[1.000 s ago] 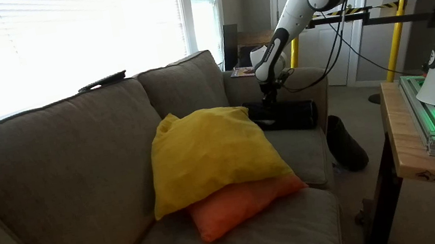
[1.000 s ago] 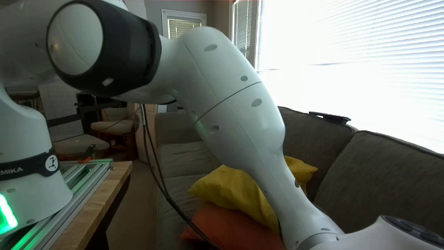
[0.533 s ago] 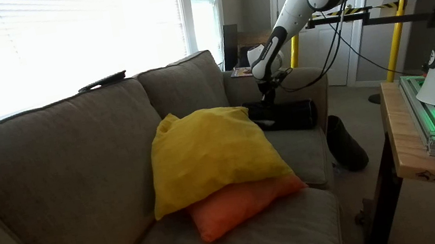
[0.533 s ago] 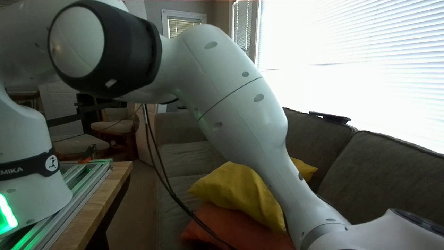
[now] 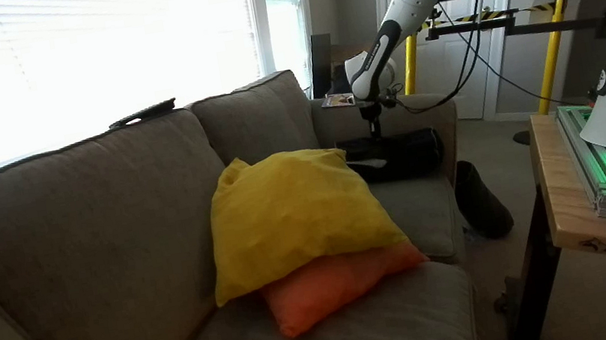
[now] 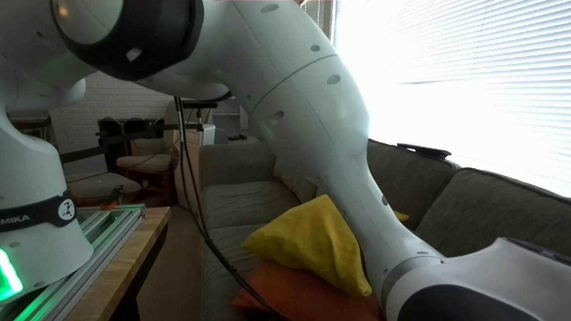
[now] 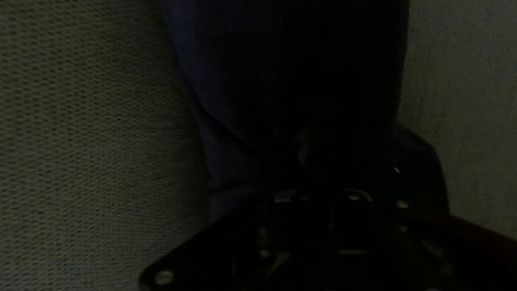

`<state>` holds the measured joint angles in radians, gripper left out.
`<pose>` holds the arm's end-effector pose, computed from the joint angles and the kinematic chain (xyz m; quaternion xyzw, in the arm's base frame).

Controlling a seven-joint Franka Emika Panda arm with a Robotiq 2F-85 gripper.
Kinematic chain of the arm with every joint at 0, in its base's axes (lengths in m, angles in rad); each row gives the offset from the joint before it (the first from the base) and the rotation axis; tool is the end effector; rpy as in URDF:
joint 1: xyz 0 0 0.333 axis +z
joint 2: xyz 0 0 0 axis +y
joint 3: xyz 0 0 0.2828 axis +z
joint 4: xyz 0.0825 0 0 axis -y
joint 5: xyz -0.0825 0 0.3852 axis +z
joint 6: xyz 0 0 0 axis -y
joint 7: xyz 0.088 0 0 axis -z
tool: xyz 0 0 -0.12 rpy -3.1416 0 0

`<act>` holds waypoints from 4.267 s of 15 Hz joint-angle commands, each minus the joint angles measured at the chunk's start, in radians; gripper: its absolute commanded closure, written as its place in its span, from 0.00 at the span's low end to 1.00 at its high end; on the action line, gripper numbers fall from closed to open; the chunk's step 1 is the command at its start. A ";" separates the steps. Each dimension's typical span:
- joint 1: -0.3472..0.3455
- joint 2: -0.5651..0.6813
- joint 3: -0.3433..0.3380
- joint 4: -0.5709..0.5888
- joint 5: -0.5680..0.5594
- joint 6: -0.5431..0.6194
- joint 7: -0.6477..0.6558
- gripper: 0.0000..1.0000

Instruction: Move the pillows on the sofa

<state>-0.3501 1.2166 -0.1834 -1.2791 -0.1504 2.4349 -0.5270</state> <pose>0.5918 -0.3291 -0.0200 0.9843 0.1115 -0.0891 0.1034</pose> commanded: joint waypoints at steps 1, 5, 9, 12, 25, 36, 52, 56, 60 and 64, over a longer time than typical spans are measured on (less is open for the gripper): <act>0.005 -0.148 0.000 -0.187 -0.065 0.047 -0.159 0.98; 0.010 -0.231 0.001 -0.280 -0.159 0.087 -0.275 0.98; 0.055 -0.288 -0.011 -0.353 -0.244 0.155 -0.307 0.98; 0.089 -0.331 0.006 -0.411 -0.269 0.204 -0.299 0.98; 0.158 -0.306 0.019 -0.391 -0.342 0.233 -0.391 0.91; 0.145 -0.240 0.031 -0.327 -0.427 0.422 -0.593 0.98; 0.042 0.050 0.183 0.047 -0.282 0.453 -0.944 0.98; 0.041 0.110 0.197 0.130 -0.244 0.431 -0.945 0.98; 0.071 0.057 0.161 0.080 -0.214 0.388 -0.885 0.53; 0.097 -0.102 0.106 -0.104 -0.244 0.357 -0.780 0.24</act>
<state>-0.2681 1.2579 -0.0483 -1.2210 -0.3909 2.8310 -1.3492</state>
